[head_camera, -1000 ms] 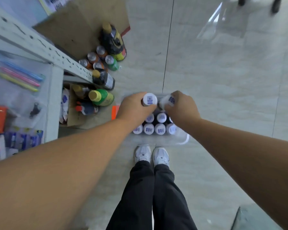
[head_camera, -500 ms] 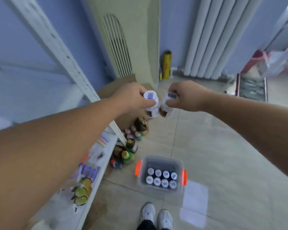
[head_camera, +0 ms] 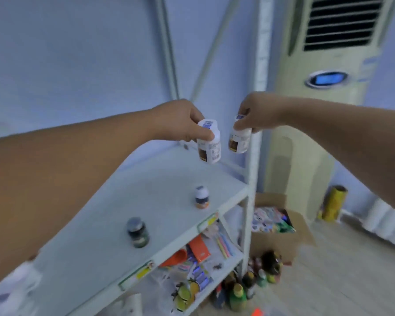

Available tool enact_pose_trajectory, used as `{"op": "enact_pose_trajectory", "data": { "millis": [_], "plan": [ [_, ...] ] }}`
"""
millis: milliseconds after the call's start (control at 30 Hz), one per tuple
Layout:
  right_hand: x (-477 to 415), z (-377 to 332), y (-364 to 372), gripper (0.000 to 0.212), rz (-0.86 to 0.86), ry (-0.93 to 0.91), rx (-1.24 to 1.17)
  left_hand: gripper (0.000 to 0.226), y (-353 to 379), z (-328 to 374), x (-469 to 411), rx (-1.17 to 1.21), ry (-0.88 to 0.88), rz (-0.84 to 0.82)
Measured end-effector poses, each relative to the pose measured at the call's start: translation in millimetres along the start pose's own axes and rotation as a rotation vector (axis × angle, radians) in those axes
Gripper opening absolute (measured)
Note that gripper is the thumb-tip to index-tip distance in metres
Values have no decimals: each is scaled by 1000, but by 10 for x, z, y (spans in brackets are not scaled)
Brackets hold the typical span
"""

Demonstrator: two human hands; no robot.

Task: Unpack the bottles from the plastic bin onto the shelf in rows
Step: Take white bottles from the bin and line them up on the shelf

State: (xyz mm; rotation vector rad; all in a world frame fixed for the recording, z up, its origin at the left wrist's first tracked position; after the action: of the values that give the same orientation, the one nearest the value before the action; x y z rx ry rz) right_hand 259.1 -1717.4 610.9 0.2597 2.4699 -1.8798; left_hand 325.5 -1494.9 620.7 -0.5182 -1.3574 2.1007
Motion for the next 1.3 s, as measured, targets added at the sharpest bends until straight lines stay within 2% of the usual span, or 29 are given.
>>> {"op": "enact_pose_trajectory", "data": {
  "millis": [267,433,600,900,1000,1133,1300],
  "plan": [
    [-822,-2241,241,30,-42,-248,-6,27,-1100,-1664,1408,-41,-258,185],
    [-1080,-3637,758,35,-124,-371,-22,29,-1382,-2727,2247,-4,-395,244],
    [-1230,-4596,1207,32,-188,-469,-14,29,-1487,-3528,2689,-27,-471,287],
    [-1720,-5425,1980,33,-294,-638,43,28,-1077,-4559,2562,-39,-593,303],
    [-1920,-5561,2413,34,-371,-685,49,31,-807,-4847,2393,-4,-632,265],
    [-2132,-5669,3032,33,-428,-710,132,17,-441,-5126,2230,44,-674,167],
    [-2317,-5644,3676,31,-493,-687,90,23,-80,-5352,2156,83,-731,82]
  ]
}}
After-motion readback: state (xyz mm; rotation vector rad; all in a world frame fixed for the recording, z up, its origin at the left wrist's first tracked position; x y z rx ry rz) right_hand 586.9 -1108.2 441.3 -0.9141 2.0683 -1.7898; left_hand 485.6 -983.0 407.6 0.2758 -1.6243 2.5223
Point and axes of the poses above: each hand's wrist, its own x-axis away from the middle knuckle, its own y-axis out of the palm, z = x × y, the point moved 1 cm from there along -x, towards the middle knuckle, and after that the axes turned 5 degrees about -y, right-handed, at the moved point
